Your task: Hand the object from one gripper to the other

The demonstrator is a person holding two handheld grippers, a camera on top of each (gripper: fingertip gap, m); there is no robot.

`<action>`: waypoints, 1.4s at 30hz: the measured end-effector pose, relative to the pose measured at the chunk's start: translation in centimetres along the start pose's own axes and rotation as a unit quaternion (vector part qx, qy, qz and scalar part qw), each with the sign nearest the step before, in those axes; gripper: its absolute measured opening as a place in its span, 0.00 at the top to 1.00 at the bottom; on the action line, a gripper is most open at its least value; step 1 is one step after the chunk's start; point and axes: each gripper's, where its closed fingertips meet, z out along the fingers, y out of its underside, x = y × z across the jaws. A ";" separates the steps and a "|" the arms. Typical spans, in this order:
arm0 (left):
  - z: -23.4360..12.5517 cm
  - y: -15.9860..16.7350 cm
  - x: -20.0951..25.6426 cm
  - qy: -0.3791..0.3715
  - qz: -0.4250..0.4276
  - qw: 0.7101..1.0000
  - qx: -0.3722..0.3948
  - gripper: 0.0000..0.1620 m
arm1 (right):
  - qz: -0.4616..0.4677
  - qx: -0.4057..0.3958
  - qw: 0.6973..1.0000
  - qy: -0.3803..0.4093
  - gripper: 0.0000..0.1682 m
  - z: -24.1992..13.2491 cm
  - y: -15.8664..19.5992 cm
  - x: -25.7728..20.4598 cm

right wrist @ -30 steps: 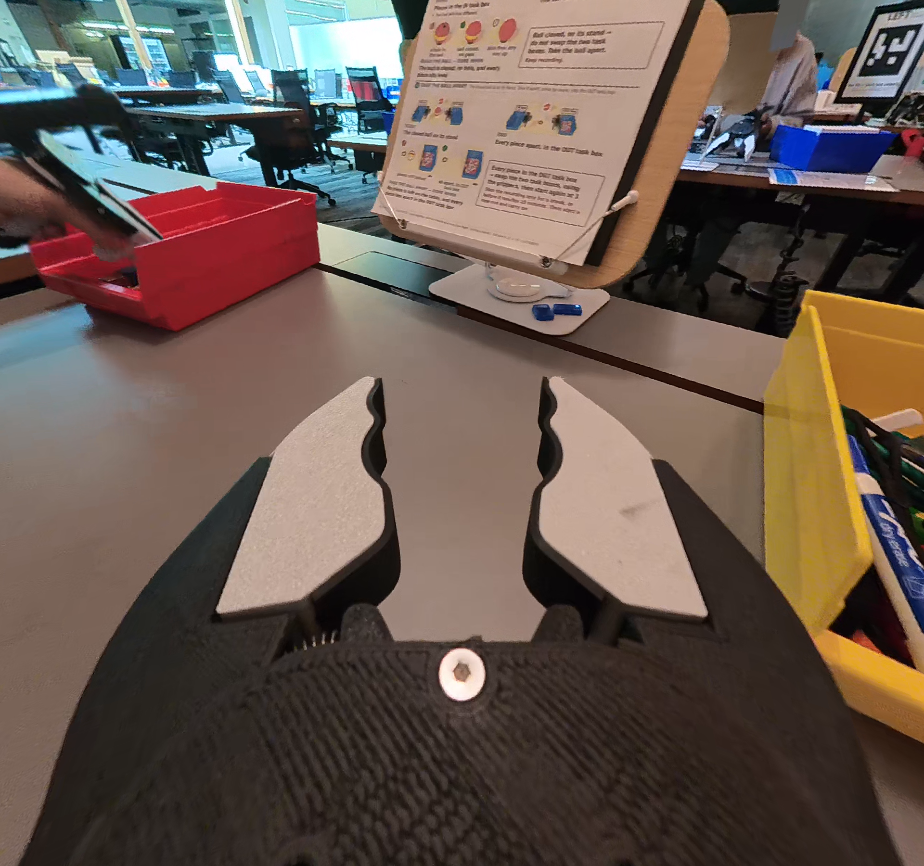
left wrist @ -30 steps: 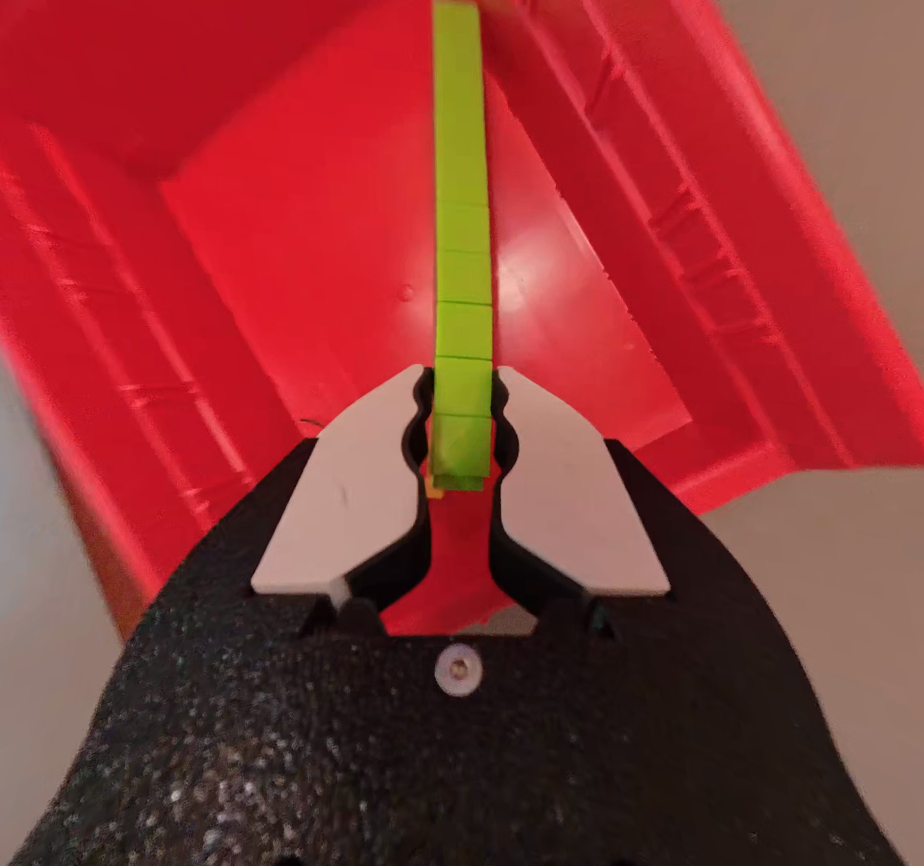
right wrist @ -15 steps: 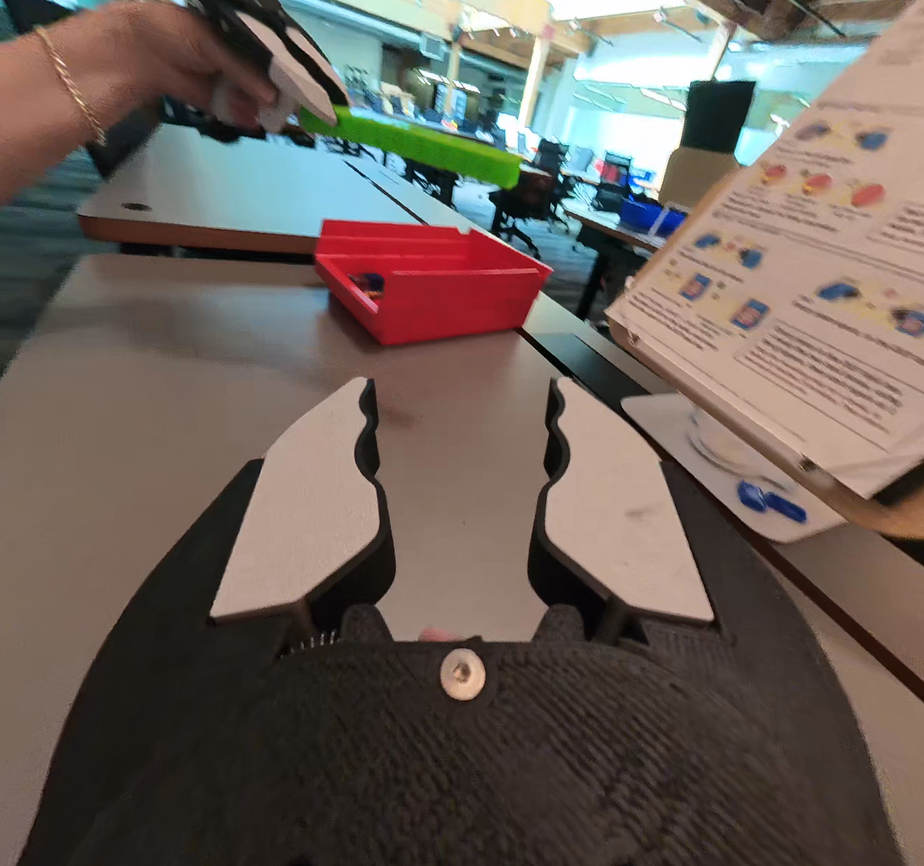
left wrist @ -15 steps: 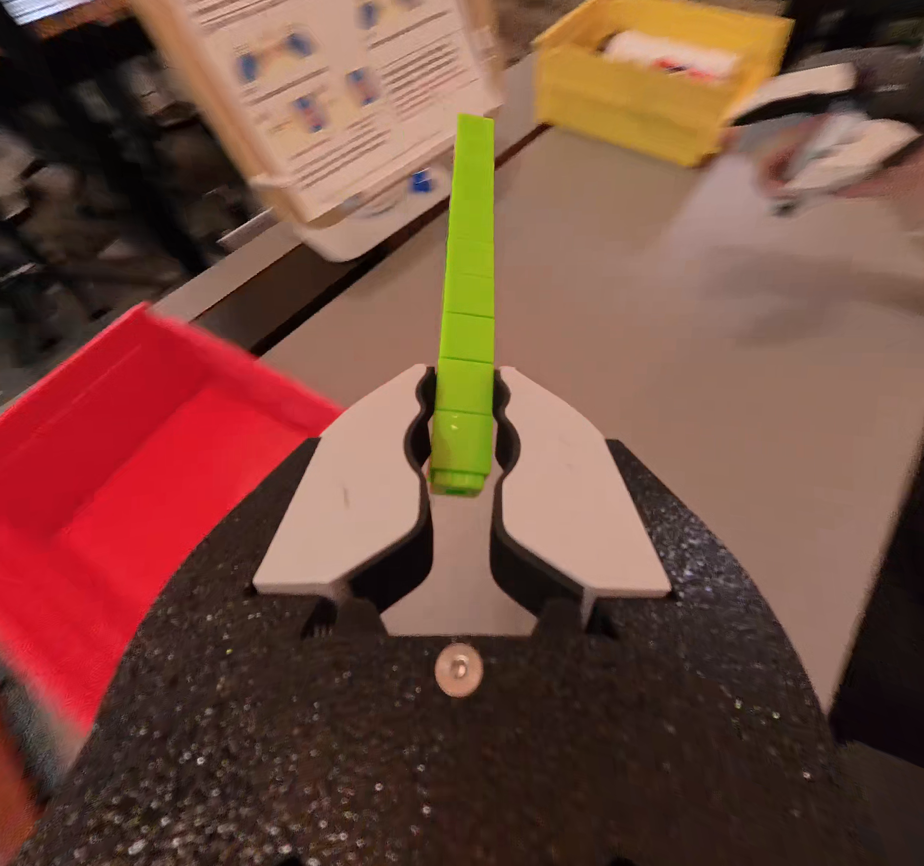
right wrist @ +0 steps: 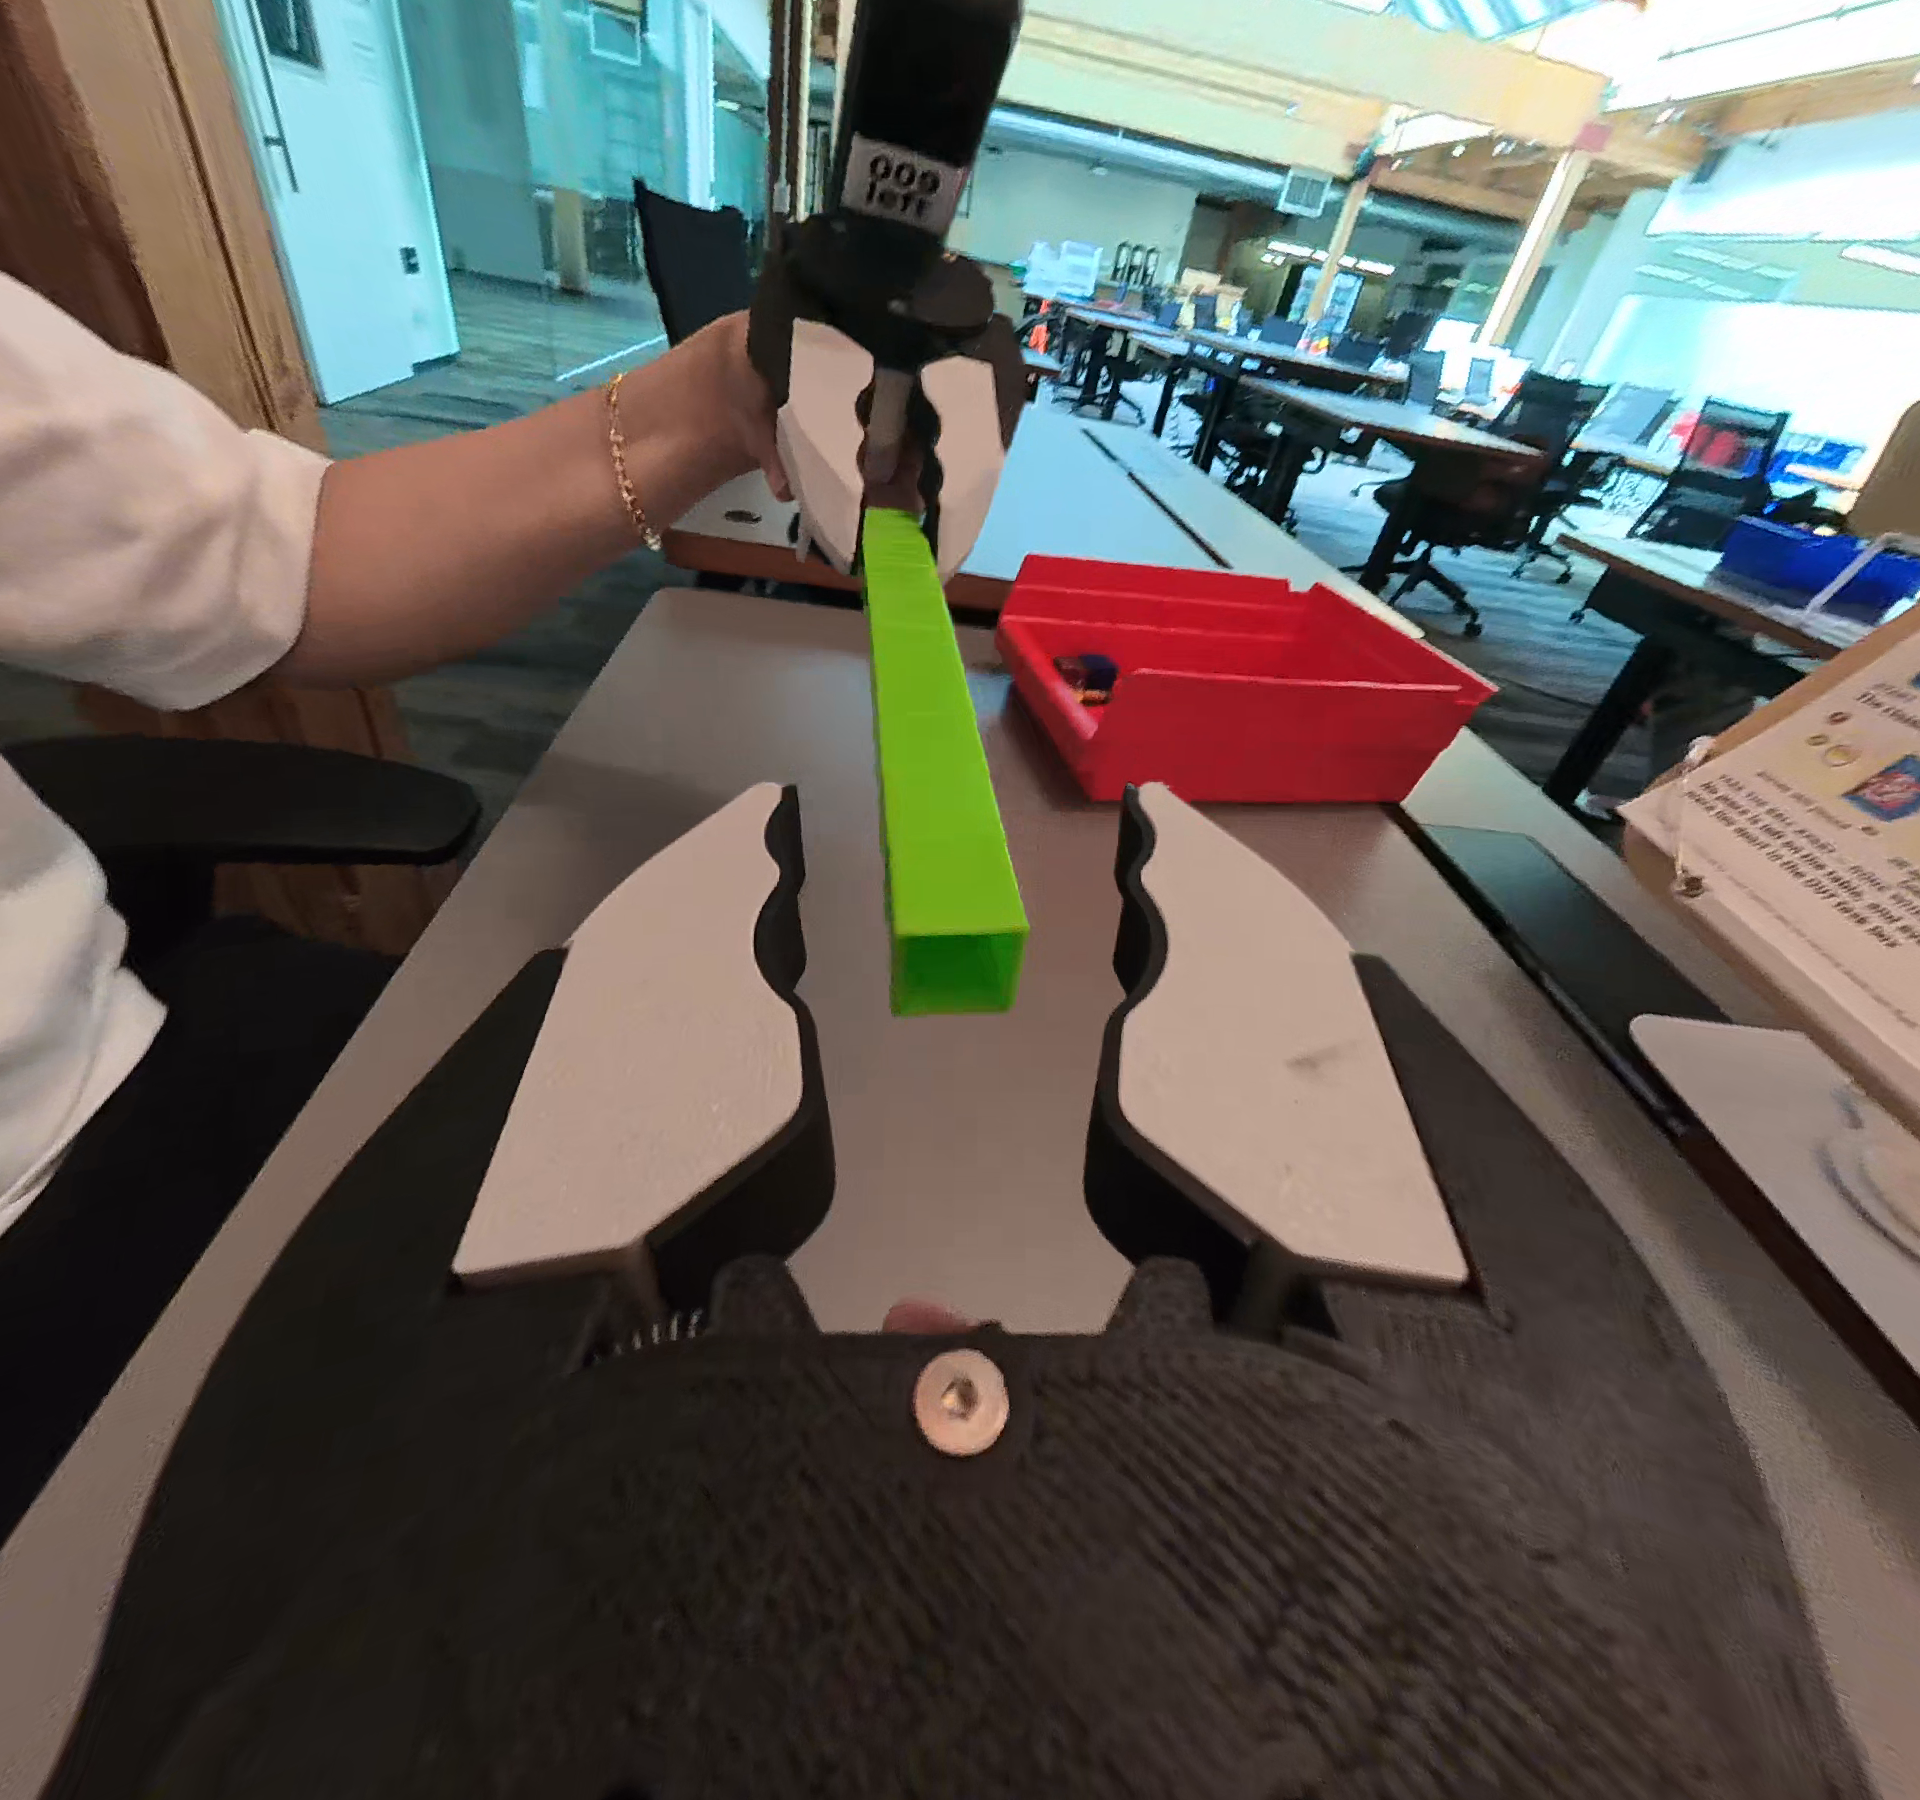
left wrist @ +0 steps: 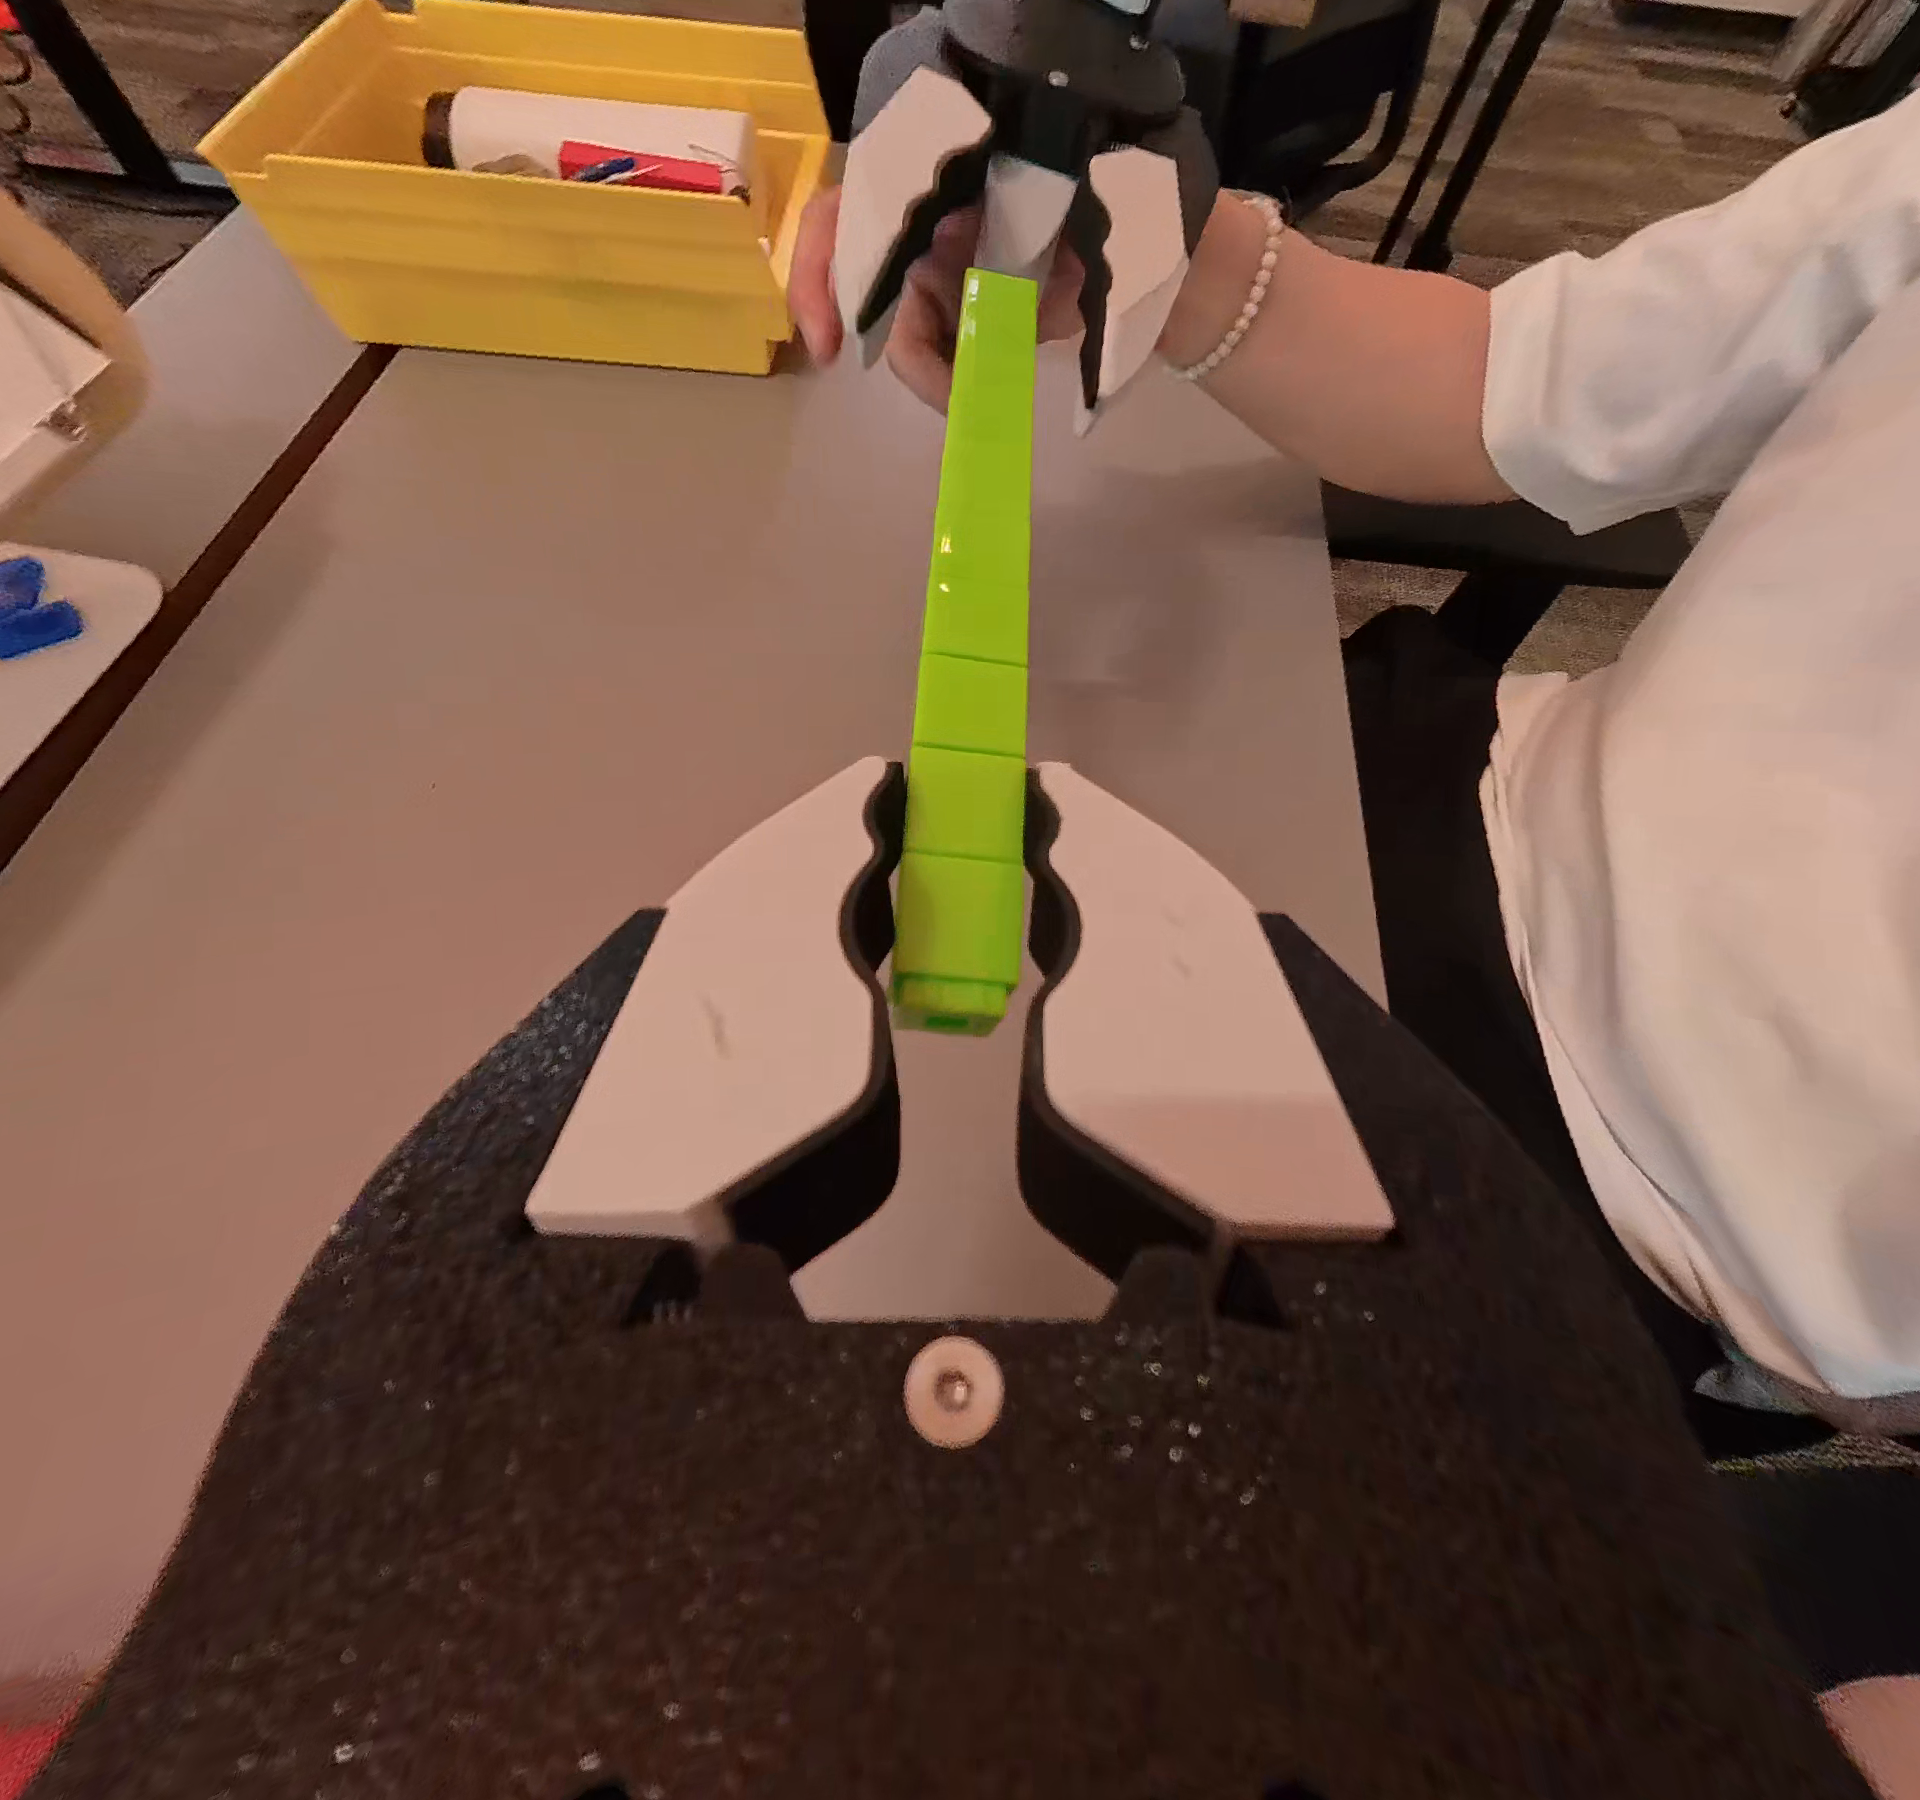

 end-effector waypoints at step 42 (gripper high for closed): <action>7.8 -4.0 -0.2 -0.006 -0.065 0.936 0.346 0.75 | 0.107 0.124 0.986 0.011 0.87 -1.0 0.3 -0.4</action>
